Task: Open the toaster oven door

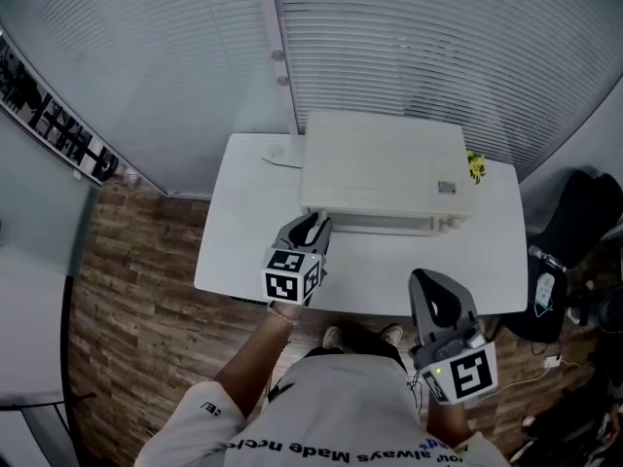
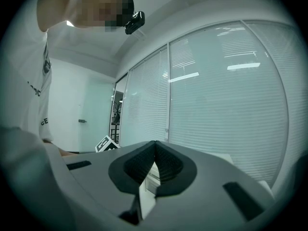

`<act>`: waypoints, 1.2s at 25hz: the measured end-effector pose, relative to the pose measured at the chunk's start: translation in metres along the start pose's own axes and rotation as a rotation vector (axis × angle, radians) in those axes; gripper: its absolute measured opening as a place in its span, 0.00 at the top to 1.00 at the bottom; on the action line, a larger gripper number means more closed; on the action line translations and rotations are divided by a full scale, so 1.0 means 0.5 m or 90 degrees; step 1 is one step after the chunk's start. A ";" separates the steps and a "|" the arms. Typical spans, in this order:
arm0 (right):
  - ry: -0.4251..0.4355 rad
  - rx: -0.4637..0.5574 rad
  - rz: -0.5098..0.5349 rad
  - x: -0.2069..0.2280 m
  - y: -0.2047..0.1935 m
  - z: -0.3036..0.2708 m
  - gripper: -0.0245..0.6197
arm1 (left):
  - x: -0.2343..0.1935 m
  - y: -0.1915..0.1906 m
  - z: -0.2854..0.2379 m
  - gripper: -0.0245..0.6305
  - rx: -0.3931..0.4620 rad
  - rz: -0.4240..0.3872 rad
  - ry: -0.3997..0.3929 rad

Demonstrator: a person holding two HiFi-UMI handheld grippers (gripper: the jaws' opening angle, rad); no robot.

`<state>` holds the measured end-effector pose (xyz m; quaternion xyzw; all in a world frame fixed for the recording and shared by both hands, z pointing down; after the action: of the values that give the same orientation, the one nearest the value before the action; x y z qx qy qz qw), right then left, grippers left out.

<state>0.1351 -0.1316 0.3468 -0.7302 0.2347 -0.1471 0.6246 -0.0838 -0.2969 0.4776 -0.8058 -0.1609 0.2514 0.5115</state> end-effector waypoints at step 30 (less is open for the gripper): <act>0.020 0.015 -0.014 0.007 -0.010 -0.007 0.95 | -0.015 -0.053 -0.027 0.80 -0.076 0.040 0.003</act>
<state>0.1371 -0.1356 0.3521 -0.7229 0.2349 -0.1683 0.6276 -0.0824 -0.2993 0.5082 -0.8402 -0.1491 0.2554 0.4545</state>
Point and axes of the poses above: the fingertips, and each gripper's own axes: z backward along the fingers, x to its right, y out of its top, the point moved 9 cm from there along z, backward along the fingers, and after that the axes turned 4 degrees about -x, right-handed, at the moved point
